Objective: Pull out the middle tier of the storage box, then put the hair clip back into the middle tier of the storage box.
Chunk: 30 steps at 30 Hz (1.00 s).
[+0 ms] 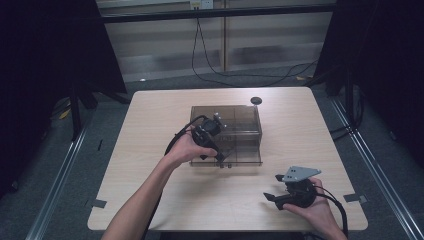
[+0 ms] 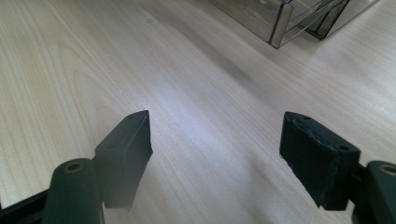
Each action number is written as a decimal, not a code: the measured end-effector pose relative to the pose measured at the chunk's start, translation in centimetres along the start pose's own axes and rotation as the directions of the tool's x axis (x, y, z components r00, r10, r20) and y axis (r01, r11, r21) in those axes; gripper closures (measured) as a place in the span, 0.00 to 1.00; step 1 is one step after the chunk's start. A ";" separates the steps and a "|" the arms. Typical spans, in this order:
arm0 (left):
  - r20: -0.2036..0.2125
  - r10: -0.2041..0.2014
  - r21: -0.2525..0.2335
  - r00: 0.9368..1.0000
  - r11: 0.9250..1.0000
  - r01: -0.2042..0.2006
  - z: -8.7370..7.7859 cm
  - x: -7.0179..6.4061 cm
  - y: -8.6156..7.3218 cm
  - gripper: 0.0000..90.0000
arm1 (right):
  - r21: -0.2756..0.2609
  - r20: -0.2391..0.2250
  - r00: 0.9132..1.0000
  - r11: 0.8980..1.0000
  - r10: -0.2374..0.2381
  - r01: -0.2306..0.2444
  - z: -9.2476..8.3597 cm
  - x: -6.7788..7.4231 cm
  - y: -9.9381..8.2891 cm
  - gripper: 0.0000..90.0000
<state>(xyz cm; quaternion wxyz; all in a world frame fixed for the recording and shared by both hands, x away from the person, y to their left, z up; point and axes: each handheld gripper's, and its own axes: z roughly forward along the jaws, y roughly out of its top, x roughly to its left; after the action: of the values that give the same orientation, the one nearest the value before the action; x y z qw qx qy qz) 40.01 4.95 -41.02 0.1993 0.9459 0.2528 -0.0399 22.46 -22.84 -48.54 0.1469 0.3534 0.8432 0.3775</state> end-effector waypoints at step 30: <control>-0.041 -0.038 -0.343 0.998 0.939 0.021 -2.9 0.5 -7.2 0.06 | 0.009 -0.006 1.000 1.000 0.012 -0.012 0.8 0.5 0.2 0.26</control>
<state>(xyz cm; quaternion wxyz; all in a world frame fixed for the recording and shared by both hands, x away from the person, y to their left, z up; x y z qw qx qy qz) 36.84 12.07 -41.07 0.3540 0.8937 0.2747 0.0240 22.61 -21.92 -48.96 0.1405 0.3580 0.8431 0.3758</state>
